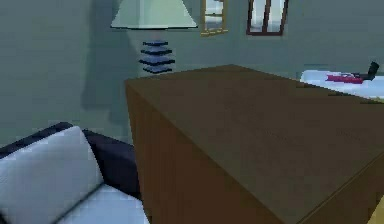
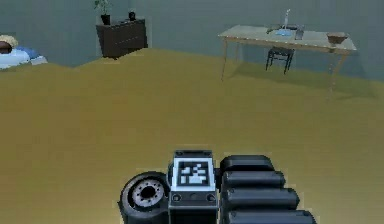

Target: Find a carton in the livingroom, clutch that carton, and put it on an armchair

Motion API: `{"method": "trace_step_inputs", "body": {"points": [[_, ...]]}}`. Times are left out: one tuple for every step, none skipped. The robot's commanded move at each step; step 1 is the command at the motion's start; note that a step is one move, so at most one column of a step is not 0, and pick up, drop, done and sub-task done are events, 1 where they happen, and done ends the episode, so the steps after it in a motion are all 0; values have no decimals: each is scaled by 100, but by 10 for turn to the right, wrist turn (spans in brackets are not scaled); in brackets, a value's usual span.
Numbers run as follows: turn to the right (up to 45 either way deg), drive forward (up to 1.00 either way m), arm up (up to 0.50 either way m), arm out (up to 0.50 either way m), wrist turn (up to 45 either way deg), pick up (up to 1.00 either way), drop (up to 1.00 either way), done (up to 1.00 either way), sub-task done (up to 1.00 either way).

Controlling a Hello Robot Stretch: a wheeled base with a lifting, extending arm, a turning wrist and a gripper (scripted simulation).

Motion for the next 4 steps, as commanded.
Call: {"method": "trace_step_inputs", "body": {"points": [[240, 0, 0, 0, 0, 0, 0, 0, 0], [0, 50, 0, 0, 0, 0, 0, 0, 0], [450, 0, 0, 0, 0, 0, 0, 0, 0], [450, 0, 0, 0, 0, 0, 0, 0, 0]]}}
